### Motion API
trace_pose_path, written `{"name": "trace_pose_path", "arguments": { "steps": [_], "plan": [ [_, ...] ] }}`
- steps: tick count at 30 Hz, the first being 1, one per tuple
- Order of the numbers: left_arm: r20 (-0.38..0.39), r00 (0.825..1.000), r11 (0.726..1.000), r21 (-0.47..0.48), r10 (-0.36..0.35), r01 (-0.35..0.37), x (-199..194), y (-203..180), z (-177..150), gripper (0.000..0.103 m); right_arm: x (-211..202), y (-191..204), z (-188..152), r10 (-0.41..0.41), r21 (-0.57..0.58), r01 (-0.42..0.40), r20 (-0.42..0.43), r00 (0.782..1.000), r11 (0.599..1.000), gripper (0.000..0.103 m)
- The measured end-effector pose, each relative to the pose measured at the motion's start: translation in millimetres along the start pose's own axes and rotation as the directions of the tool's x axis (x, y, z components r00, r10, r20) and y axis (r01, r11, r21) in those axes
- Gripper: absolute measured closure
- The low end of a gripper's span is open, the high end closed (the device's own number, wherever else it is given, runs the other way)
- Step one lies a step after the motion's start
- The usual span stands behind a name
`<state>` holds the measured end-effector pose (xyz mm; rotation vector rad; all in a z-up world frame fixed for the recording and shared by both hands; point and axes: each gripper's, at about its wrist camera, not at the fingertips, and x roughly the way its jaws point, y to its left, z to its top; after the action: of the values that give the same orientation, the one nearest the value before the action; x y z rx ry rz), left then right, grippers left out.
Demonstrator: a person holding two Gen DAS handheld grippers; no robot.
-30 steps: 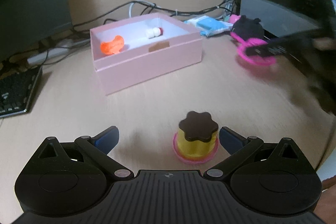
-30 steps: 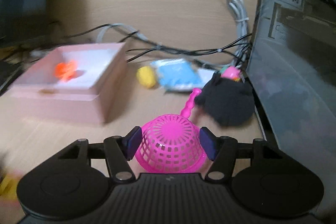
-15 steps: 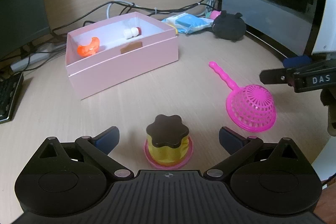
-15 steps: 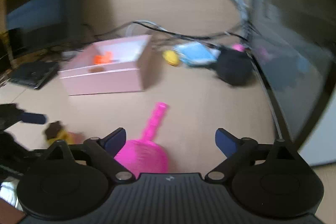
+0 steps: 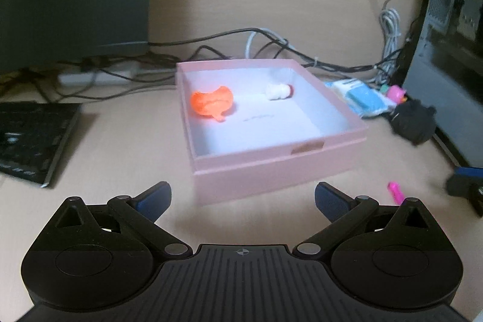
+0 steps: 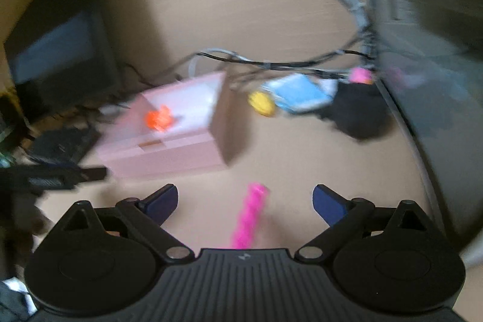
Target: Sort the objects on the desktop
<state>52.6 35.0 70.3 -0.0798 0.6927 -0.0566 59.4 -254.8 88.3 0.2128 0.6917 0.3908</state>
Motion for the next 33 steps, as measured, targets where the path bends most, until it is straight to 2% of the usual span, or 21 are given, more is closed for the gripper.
{"name": "trace_pose_path", "arguments": {
  "steps": [4,8,11,16,18,22,23,26,30,33],
  "plan": [
    [0.007,1.000,1.000,-0.018,-0.026,0.026,9,3,8,0.000,44,0,37,0.097,0.124,-0.087,-0.080,0.992,0.989,0.006],
    [-0.008,0.996,0.996,-0.014,-0.085,0.085,18,3,8,0.000,91,1,59,0.101,0.150,-0.083,-0.117,0.988,0.985,0.006],
    [-0.001,0.996,0.996,0.014,-0.085,0.085,21,0,5,0.000,117,2,61,0.085,0.170,-0.059,-0.150,0.985,0.984,0.006],
    [-0.017,0.985,0.985,0.006,-0.171,0.171,22,4,6,0.000,131,22,58,0.182,0.168,-0.154,-0.168,0.969,0.974,0.006],
    [-0.022,0.983,0.983,0.022,-0.184,0.184,22,2,4,0.000,134,35,57,0.184,0.130,-0.162,-0.178,0.967,0.978,0.005],
    [-0.025,0.979,0.978,0.055,-0.202,0.204,17,-1,1,0.000,143,60,55,0.295,0.095,-0.281,-0.207,0.933,0.955,0.005],
    [-0.021,0.980,0.978,0.061,-0.200,0.201,16,0,0,0.000,145,68,56,0.296,0.075,-0.287,-0.202,0.934,0.955,0.006],
    [-0.006,0.988,0.987,0.057,-0.151,0.151,9,10,1,0.000,154,83,60,0.223,-0.001,-0.227,-0.187,0.957,0.974,0.006],
    [0.046,0.996,0.997,0.021,-0.081,0.080,-12,31,-1,0.000,164,77,66,0.150,-0.023,-0.158,-0.203,0.967,0.987,0.007],
    [0.061,0.998,0.999,-0.015,-0.027,0.028,-17,46,-5,0.000,163,70,67,0.060,-0.062,-0.074,-0.200,0.978,0.995,0.008]
  ]
}}
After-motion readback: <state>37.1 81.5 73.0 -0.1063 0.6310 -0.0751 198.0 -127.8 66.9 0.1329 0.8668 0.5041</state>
